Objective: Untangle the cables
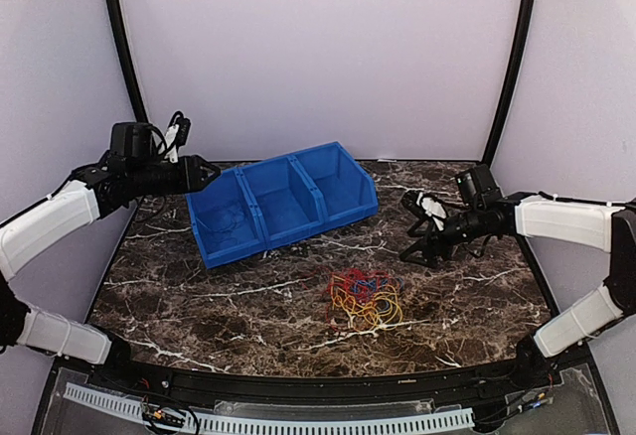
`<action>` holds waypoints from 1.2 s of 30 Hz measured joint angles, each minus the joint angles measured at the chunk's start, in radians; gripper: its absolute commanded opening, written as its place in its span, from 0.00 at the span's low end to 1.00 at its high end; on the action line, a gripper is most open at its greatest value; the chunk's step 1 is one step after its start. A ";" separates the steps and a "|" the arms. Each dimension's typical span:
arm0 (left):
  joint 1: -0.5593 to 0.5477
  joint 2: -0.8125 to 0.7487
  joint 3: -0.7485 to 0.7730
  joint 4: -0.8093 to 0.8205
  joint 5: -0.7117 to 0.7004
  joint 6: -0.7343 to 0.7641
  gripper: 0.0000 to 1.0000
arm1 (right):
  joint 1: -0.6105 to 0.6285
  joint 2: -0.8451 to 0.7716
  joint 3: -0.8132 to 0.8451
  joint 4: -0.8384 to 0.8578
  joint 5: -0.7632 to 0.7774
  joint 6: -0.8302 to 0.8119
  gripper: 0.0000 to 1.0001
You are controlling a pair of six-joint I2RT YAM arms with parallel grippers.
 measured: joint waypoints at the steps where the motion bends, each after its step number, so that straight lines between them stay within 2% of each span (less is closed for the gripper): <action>1: -0.023 -0.027 -0.024 0.013 0.008 0.012 0.42 | 0.000 0.004 0.000 -0.005 0.000 -0.007 0.78; 5: -0.135 -0.062 -0.079 0.030 0.034 0.061 0.42 | 0.000 0.029 0.006 -0.029 0.011 -0.036 0.69; 12: -0.373 -0.021 -0.136 0.061 0.048 0.114 0.41 | 0.000 0.122 0.042 -0.096 0.024 -0.066 0.51; 17: -0.474 0.052 -0.177 0.111 0.036 0.119 0.41 | 0.000 0.219 0.094 -0.166 0.011 -0.082 0.52; 25: -0.600 0.174 -0.188 0.204 -0.110 0.114 0.41 | 0.006 0.322 0.128 -0.237 -0.019 -0.085 0.54; 34: -0.628 0.262 -0.189 0.276 -0.163 0.099 0.41 | 0.013 0.415 0.188 -0.307 -0.094 -0.085 0.48; 36: -0.636 0.262 -0.189 0.295 -0.165 0.096 0.41 | 0.013 0.434 0.204 -0.323 -0.116 -0.085 0.45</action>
